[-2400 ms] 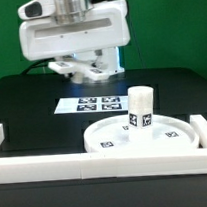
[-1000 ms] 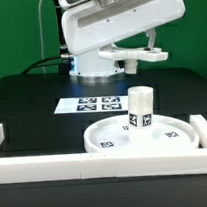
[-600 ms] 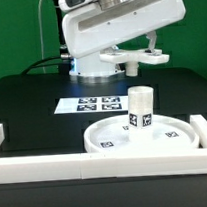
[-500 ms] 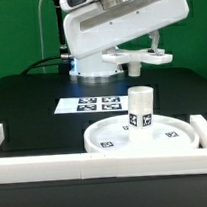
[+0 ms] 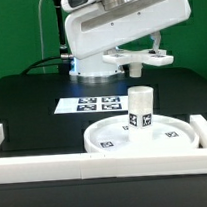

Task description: Assemble round table

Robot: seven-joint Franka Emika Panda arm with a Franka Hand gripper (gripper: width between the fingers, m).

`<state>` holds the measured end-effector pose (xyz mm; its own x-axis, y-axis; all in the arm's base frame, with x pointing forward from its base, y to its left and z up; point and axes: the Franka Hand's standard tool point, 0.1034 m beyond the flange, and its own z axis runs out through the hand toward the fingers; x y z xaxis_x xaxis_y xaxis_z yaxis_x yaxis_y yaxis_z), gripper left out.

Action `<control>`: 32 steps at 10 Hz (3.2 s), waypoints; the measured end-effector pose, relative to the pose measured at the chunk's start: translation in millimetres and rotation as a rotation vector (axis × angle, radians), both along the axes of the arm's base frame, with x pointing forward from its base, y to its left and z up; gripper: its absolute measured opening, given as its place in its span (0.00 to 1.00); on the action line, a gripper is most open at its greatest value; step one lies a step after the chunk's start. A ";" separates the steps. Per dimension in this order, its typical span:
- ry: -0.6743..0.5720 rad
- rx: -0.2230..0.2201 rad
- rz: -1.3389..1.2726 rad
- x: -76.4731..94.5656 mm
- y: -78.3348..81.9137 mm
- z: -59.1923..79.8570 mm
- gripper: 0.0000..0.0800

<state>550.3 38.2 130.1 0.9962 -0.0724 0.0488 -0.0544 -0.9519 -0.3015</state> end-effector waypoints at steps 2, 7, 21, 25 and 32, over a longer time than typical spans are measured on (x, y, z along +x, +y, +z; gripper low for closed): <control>-0.005 -0.002 0.001 11.0 -0.2 -2.9 0.50; 0.016 -0.009 0.001 7.6 -0.9 -18.4 0.50; -0.025 -0.041 -0.017 13.1 -3.1 -27.2 0.50; -0.029 -0.042 -0.020 14.4 -3.4 -25.8 0.72; -0.059 -0.091 0.025 17.6 -21.3 4.5 0.81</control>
Offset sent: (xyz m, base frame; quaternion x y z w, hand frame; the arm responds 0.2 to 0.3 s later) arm 0.0102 0.0044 -0.0071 0.0044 0.0027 0.0008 1.0000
